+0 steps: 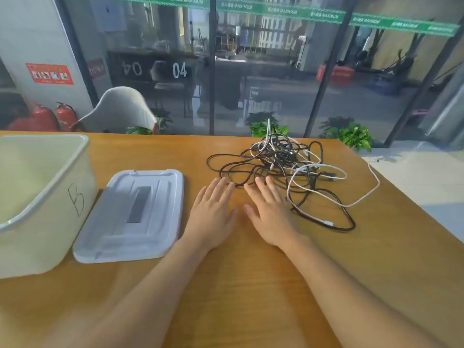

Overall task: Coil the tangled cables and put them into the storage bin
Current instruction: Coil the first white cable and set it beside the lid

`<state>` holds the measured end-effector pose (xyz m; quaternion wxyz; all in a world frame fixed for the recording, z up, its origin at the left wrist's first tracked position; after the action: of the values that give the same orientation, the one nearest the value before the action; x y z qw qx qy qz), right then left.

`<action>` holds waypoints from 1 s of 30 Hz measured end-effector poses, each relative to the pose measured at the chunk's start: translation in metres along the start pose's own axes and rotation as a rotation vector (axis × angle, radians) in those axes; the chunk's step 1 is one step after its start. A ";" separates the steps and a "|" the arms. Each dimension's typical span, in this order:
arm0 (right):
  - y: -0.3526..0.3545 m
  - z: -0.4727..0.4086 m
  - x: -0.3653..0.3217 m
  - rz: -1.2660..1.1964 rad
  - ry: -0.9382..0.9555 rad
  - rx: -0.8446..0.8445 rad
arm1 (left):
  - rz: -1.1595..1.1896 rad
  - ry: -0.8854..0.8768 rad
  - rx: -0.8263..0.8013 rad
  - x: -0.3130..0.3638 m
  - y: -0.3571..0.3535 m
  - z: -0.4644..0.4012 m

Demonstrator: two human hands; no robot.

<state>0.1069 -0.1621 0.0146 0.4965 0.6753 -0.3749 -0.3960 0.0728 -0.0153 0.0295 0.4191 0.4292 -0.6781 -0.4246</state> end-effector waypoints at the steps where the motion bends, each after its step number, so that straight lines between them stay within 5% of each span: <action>1: -0.002 0.003 0.000 -0.007 -0.002 -0.014 | 0.000 -0.001 0.001 0.001 -0.001 0.001; 12: 0.007 0.019 0.027 -0.082 0.099 0.081 | 0.104 -0.113 -0.016 0.021 -0.022 -0.017; 21: 0.064 0.048 0.055 -0.182 0.155 0.484 | 0.134 -0.237 -0.055 0.049 -0.028 -0.033; 26: 0.065 0.052 0.097 -0.342 -0.049 0.476 | 0.135 -0.275 -0.052 0.053 -0.032 -0.024; 30: 0.042 0.045 0.110 -0.314 -0.163 0.235 | 0.127 -0.289 -0.054 0.055 -0.031 -0.021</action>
<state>0.1059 -0.2872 0.0283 0.3147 0.7443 -0.3476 -0.4756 0.0839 -0.0797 0.0182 0.3544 0.3085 -0.7454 -0.4728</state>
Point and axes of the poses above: each hand's wrist, its own z-axis away from the middle knuckle, its own y-axis out of the back of the hand, x = y × z, the point moved 8 cm from there along -z, towards the middle knuckle, and after that the axes turned 5 degrees about -x, right-handed, at the moved point
